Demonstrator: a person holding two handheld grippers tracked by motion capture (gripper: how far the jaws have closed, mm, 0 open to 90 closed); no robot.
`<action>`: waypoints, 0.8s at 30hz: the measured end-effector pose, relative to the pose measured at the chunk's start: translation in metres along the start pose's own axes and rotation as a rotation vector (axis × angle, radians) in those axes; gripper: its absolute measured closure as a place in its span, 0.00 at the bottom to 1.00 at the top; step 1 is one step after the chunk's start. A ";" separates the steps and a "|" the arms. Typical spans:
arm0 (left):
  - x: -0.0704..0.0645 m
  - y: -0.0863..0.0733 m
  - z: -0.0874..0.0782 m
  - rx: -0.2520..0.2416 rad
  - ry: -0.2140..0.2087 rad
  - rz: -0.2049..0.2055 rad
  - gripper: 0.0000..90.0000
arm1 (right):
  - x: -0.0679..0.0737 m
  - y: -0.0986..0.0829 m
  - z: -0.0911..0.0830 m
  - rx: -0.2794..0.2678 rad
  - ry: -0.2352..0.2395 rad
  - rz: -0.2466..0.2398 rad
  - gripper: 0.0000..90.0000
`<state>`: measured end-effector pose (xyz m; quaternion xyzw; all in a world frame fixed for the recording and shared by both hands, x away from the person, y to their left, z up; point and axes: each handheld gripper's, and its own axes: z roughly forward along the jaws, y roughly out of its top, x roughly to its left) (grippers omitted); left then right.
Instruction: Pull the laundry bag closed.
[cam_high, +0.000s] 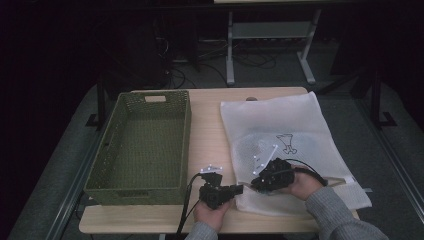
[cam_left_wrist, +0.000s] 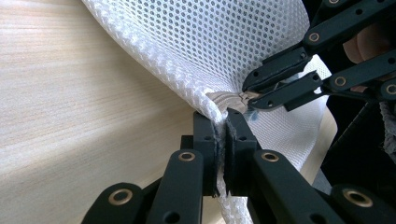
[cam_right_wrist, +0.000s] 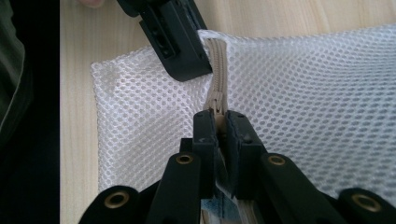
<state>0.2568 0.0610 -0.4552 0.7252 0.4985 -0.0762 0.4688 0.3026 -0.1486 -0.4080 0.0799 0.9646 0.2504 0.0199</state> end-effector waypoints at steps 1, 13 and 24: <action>0.000 0.000 0.000 0.001 0.000 0.002 0.96 | 0.000 -0.001 -0.001 0.000 0.000 0.003 0.92; -0.002 0.001 0.002 0.003 0.025 0.015 0.96 | 0.001 -0.004 -0.005 -0.001 -0.017 0.002 0.97; 0.000 0.002 0.001 -0.010 0.051 0.017 0.96 | 0.004 -0.013 -0.018 0.037 -0.047 0.017 0.97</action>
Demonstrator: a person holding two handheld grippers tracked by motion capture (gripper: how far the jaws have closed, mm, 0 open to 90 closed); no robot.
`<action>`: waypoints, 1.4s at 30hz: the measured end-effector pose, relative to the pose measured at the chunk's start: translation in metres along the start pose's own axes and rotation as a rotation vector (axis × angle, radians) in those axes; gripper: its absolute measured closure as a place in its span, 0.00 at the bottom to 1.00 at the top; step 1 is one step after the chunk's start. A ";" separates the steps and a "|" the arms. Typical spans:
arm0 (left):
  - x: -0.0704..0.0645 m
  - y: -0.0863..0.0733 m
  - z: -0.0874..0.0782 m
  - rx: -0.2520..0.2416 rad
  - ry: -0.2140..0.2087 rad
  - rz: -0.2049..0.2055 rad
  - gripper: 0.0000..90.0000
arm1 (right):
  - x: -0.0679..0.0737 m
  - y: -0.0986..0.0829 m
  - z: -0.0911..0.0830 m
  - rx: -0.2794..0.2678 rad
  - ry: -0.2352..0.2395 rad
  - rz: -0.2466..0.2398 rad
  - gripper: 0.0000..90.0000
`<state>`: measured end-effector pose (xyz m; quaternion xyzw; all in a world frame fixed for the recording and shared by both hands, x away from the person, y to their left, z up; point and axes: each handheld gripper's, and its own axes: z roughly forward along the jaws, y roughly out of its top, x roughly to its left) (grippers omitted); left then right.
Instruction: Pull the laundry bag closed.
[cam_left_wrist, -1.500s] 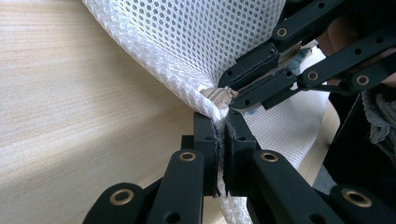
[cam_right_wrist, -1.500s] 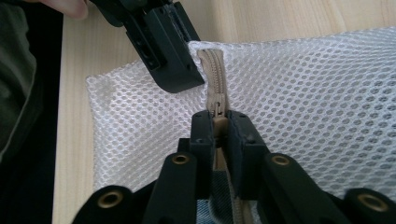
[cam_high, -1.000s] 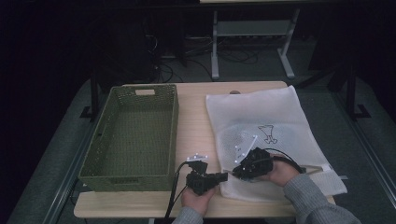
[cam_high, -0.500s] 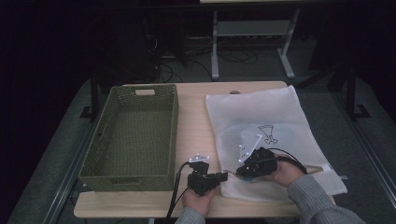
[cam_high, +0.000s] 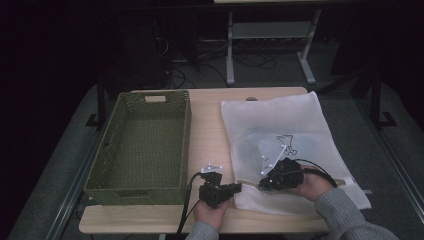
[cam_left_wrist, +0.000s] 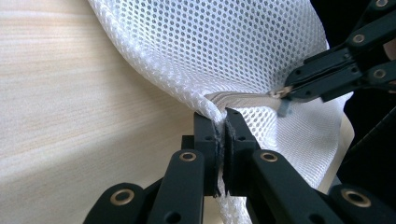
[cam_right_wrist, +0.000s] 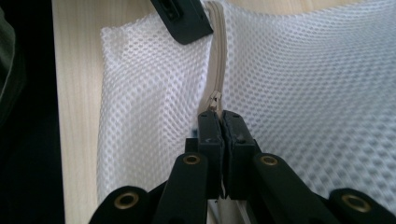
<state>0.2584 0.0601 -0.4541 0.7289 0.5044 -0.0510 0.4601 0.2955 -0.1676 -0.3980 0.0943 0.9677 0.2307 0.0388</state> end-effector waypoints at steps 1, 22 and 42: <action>0.000 0.000 0.000 0.003 -0.001 -0.004 0.96 | 0.000 -0.001 -0.002 0.002 0.001 0.006 0.97; 0.005 -0.003 -0.005 -0.002 0.046 0.008 0.96 | -0.002 -0.012 -0.004 -0.099 0.020 0.040 0.87; 0.006 -0.007 -0.008 -0.001 0.022 -0.007 0.96 | 0.022 0.000 0.033 0.036 -0.107 -0.113 0.94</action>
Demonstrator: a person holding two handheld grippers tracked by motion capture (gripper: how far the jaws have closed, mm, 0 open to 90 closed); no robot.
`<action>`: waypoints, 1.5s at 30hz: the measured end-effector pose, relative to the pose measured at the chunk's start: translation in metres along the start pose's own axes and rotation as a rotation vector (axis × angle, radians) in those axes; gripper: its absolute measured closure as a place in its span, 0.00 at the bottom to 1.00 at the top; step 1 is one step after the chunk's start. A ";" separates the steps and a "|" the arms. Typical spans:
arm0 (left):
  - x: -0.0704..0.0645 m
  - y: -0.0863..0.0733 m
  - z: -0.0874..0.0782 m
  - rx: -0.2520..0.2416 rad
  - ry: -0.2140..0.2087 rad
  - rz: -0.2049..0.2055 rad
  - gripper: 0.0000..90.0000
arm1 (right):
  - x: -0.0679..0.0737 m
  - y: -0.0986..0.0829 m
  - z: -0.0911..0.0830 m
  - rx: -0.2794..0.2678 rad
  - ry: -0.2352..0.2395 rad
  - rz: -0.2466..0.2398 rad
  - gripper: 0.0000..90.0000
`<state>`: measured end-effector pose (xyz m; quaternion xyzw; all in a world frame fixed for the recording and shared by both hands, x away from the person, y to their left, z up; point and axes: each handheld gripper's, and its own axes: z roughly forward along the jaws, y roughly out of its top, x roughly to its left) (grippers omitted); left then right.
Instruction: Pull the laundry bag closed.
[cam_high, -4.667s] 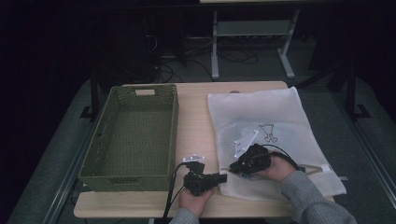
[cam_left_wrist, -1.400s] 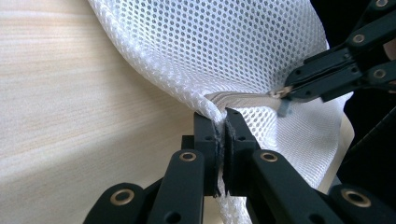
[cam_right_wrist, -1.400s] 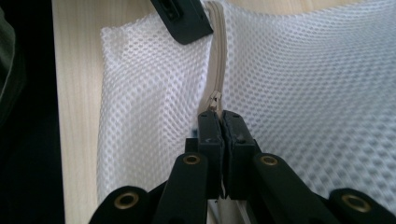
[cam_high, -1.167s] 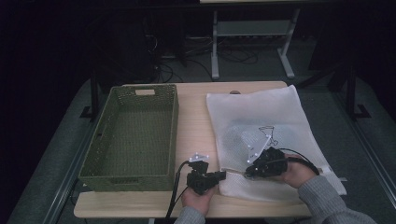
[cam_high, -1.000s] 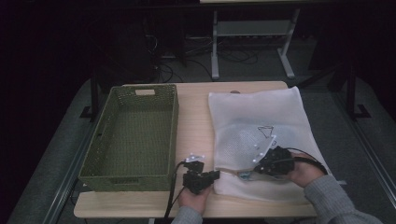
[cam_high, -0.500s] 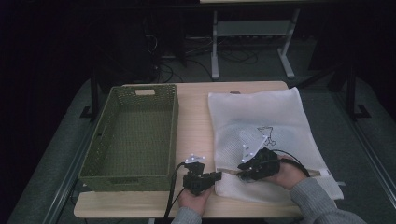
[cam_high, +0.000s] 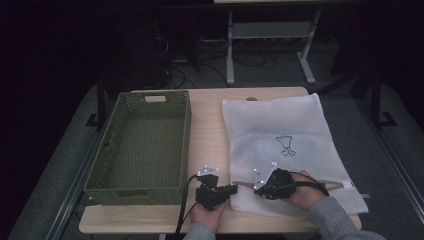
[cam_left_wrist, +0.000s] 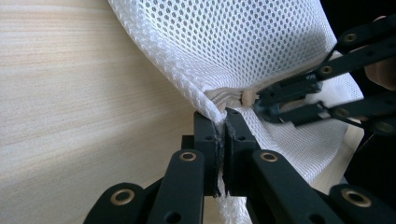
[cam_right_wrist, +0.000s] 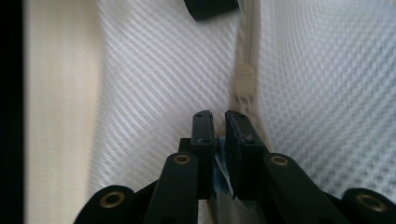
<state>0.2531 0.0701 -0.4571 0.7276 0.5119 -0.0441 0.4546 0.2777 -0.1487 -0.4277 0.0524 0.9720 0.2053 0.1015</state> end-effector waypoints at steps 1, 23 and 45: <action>0.000 0.000 0.000 0.000 0.000 0.000 0.96 | 0.000 0.000 0.000 0.000 0.000 0.000 0.94; -0.001 0.000 0.002 0.007 -0.015 -0.004 0.96 | -0.014 0.002 -0.007 -0.109 0.052 0.079 0.79; -0.003 -0.001 0.002 0.007 -0.017 0.004 0.96 | -0.016 0.007 -0.015 -0.122 0.080 0.099 0.91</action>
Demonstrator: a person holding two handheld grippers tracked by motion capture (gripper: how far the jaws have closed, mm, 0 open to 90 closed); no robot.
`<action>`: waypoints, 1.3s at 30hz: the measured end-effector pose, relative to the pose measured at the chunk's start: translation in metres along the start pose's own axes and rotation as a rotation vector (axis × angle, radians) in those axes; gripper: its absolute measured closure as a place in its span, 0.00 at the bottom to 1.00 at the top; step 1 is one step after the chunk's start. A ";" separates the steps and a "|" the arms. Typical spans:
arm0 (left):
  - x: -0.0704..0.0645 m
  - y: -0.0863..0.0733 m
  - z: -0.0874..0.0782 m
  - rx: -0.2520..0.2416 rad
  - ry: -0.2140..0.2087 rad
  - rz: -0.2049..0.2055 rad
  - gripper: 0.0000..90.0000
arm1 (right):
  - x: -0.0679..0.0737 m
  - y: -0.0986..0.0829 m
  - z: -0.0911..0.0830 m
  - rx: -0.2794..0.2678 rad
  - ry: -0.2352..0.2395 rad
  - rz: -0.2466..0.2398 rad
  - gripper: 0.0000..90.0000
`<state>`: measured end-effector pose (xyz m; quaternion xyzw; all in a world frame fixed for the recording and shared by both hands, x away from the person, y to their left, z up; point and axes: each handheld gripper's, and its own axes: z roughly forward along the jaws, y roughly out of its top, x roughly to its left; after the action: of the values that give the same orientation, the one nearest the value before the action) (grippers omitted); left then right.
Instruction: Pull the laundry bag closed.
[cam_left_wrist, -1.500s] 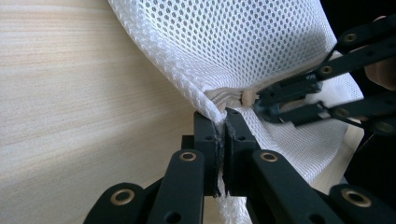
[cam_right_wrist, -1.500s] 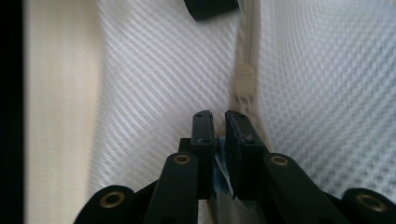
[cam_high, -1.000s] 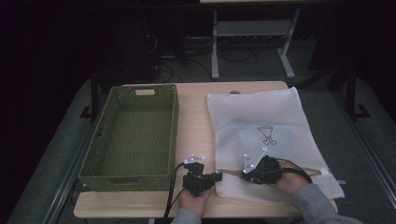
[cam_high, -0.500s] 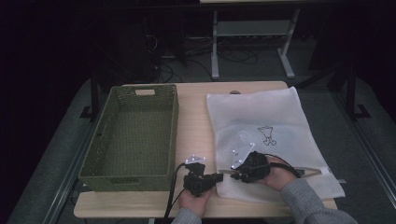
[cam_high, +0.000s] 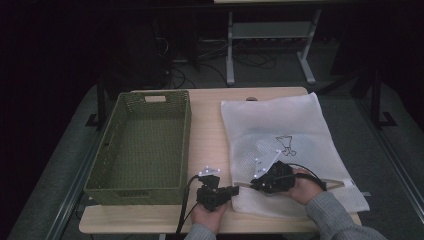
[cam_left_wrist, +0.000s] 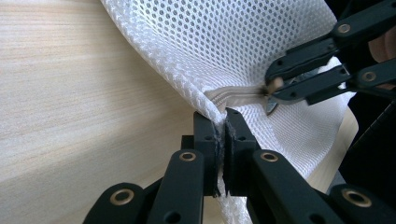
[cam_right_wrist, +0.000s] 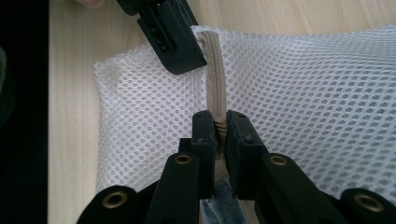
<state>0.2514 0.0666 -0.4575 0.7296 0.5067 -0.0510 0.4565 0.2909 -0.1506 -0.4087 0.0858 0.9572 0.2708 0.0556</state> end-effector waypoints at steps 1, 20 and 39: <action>0.000 0.000 0.000 -0.001 0.002 0.001 0.96 | 0.000 -0.001 -0.001 -0.003 -0.001 0.003 0.91; 0.001 -0.001 -0.001 0.005 0.033 0.011 0.96 | -0.005 -0.027 -0.026 -0.010 -0.008 0.077 0.90; 0.004 -0.003 -0.002 0.003 0.059 0.019 0.96 | -0.008 -0.051 -0.032 0.007 -0.003 0.123 0.90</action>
<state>0.2504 0.0710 -0.4598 0.7362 0.5128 -0.0259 0.4409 0.2871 -0.2118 -0.4081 0.1451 0.9510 0.2702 0.0400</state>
